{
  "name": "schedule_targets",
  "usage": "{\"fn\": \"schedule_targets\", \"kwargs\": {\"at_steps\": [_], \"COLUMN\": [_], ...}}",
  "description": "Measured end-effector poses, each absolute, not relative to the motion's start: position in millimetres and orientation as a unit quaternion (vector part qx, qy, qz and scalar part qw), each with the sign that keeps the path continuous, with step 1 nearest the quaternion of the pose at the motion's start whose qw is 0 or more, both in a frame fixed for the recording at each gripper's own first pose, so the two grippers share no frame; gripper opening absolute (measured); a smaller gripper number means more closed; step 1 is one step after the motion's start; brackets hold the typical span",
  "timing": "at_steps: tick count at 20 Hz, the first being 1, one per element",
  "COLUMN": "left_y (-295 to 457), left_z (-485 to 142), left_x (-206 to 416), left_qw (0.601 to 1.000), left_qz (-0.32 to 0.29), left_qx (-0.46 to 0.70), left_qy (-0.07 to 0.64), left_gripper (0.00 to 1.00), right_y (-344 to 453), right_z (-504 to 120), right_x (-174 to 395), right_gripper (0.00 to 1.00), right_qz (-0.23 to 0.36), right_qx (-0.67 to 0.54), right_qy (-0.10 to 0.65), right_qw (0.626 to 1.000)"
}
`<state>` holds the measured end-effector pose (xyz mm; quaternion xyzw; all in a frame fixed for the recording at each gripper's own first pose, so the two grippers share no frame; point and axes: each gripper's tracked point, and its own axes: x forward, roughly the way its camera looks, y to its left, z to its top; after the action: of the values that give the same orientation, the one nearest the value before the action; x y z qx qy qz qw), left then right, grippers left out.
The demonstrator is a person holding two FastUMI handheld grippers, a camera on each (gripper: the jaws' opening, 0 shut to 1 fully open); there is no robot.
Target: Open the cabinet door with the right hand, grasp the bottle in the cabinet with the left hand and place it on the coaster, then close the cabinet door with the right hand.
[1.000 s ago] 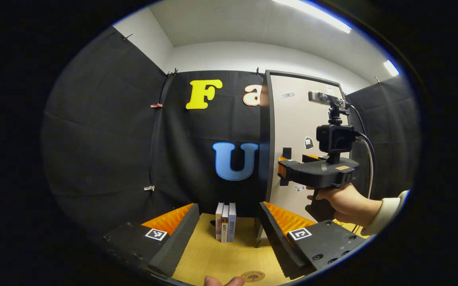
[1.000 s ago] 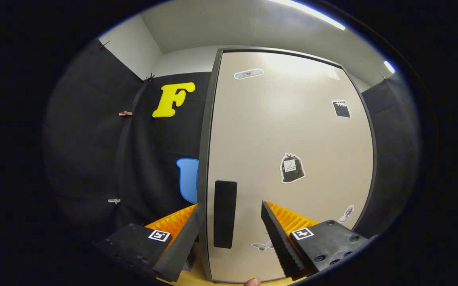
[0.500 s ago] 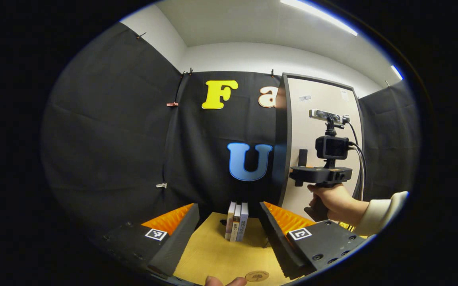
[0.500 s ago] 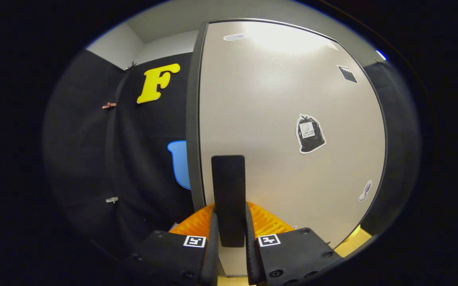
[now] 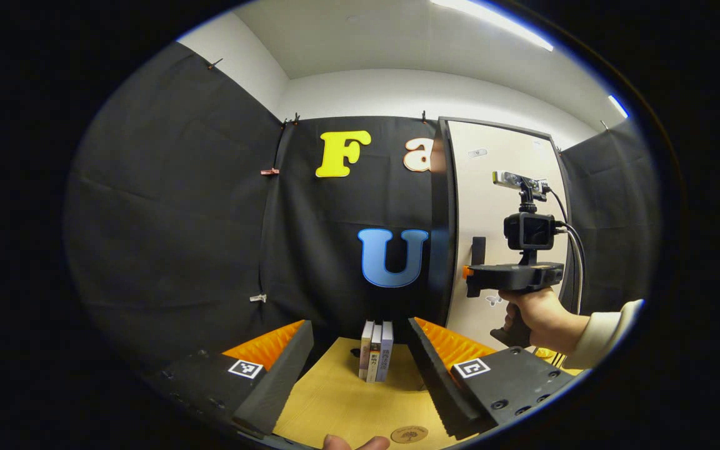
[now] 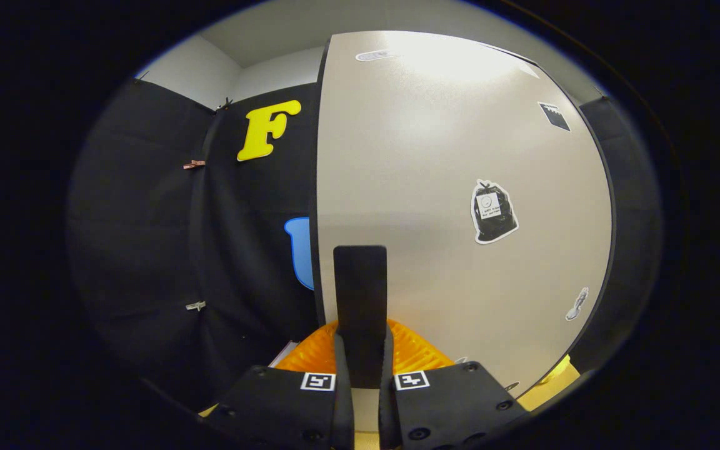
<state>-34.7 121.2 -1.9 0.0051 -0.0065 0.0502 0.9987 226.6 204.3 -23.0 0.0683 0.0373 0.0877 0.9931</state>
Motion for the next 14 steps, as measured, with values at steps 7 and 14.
{"fn": "schedule_targets", "kwargs": {"at_steps": [7, 14], "left_y": [99, 71], "left_z": [6, 11], "left_x": [-35, -37], "left_qw": [0.999, 1.0], "left_qz": [0.039, 0.022], "left_qx": [0.006, 0.01], "left_qy": [-0.012, -0.016], "left_gripper": [0.95, 0.95], "right_y": [184, 158], "right_z": [-16, -12], "right_x": [162, 103], "right_gripper": [0.19, 0.19], "right_qz": [0.143, 0.179], "right_qx": [0.082, 0.079], "right_qy": [0.047, 0.055], "right_qw": [0.985, 0.979]}}
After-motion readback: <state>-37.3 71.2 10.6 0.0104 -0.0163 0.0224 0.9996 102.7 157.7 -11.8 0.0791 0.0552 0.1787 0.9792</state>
